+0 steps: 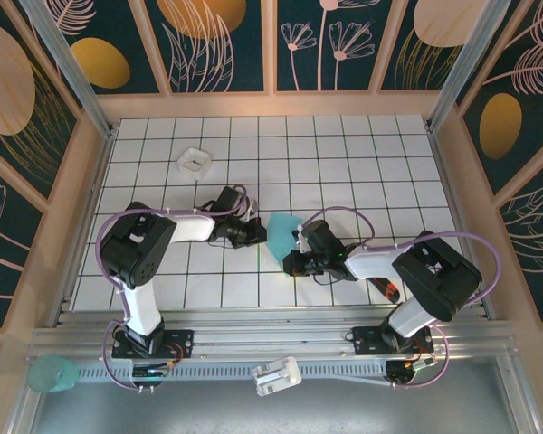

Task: Fold a paper plane with a square sheet of paper (pick it up from the middle)
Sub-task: Third fold the triangle at the center of the table.

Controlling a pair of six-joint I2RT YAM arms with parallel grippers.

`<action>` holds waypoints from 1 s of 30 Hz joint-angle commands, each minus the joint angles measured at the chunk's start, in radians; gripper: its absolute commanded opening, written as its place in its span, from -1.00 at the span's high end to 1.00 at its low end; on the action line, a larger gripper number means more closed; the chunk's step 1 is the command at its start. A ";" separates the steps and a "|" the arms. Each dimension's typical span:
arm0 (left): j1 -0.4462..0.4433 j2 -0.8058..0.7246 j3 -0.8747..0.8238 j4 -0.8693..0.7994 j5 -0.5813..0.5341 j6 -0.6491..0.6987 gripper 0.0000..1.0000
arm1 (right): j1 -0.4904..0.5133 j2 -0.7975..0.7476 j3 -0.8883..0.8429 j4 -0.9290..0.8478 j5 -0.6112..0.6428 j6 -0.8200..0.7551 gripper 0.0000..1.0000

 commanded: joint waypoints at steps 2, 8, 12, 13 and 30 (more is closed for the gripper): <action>0.057 0.041 0.005 -0.016 -0.197 0.030 1.00 | 0.002 0.051 -0.078 -0.264 0.099 -0.006 1.00; 0.064 -0.013 -0.027 0.031 -0.178 0.011 1.00 | 0.002 0.033 -0.076 -0.254 0.093 -0.018 1.00; 0.065 -0.107 -0.080 0.075 -0.133 -0.019 0.70 | 0.003 -0.042 -0.083 -0.241 0.057 -0.060 1.00; 0.065 -0.136 -0.101 0.083 -0.130 -0.027 0.62 | 0.004 -0.071 -0.085 -0.242 0.047 -0.072 1.00; -0.060 -0.293 -0.319 0.389 -0.019 -0.171 0.18 | -0.118 -0.277 -0.026 -0.097 0.019 -0.034 0.82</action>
